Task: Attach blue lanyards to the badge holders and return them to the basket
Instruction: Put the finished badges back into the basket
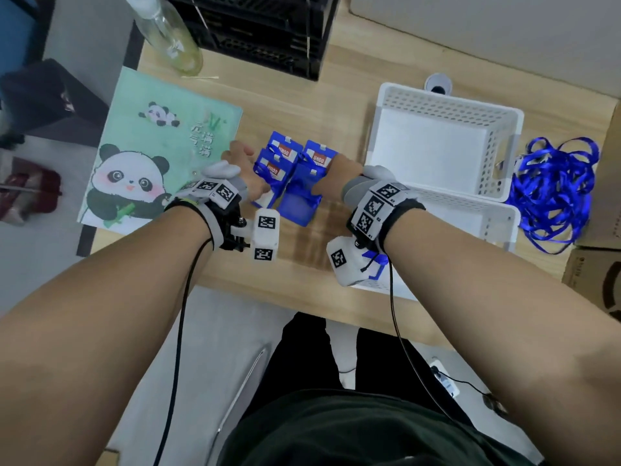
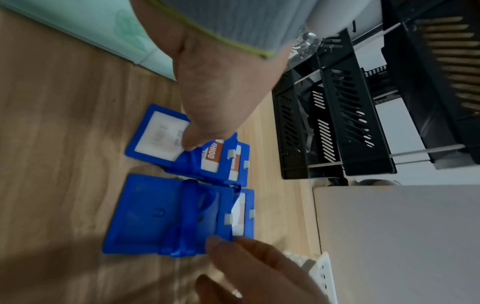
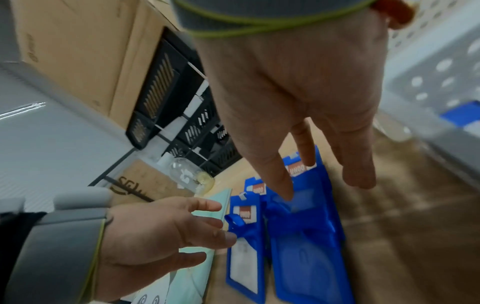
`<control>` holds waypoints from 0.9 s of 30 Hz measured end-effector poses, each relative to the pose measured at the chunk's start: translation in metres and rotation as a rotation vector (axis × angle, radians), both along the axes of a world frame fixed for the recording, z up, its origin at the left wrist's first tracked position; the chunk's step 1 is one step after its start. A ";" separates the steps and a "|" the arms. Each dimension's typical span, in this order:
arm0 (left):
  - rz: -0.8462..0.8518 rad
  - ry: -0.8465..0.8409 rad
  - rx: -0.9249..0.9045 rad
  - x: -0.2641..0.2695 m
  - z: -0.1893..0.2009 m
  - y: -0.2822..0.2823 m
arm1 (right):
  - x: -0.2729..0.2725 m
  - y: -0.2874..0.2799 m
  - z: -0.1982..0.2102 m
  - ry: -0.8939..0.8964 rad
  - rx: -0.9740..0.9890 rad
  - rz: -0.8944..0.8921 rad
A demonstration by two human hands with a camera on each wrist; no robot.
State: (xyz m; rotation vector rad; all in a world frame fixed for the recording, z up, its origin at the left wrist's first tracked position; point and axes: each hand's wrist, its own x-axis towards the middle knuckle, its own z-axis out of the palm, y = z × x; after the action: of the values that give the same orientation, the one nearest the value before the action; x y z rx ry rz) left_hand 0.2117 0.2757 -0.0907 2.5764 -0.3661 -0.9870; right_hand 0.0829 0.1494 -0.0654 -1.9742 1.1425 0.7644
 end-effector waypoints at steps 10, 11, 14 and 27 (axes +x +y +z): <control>-0.133 0.064 -0.092 0.012 -0.008 -0.008 | 0.002 -0.003 -0.023 -0.155 0.132 -0.387; -0.138 0.063 -0.087 0.012 -0.009 -0.010 | 0.002 -0.003 -0.026 -0.166 0.134 -0.417; -0.143 0.080 -0.074 0.012 -0.010 -0.011 | -0.002 -0.001 -0.030 -0.227 0.166 -0.438; 0.006 0.196 -0.221 -0.001 0.030 -0.015 | -0.016 -0.016 0.006 -0.389 0.092 -0.349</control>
State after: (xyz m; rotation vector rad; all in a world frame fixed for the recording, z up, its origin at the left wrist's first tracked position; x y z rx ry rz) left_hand 0.2112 0.2610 -0.0604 2.2608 -0.3907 -1.1182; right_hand 0.0664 0.1336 -0.0599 -1.6869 1.1440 0.2328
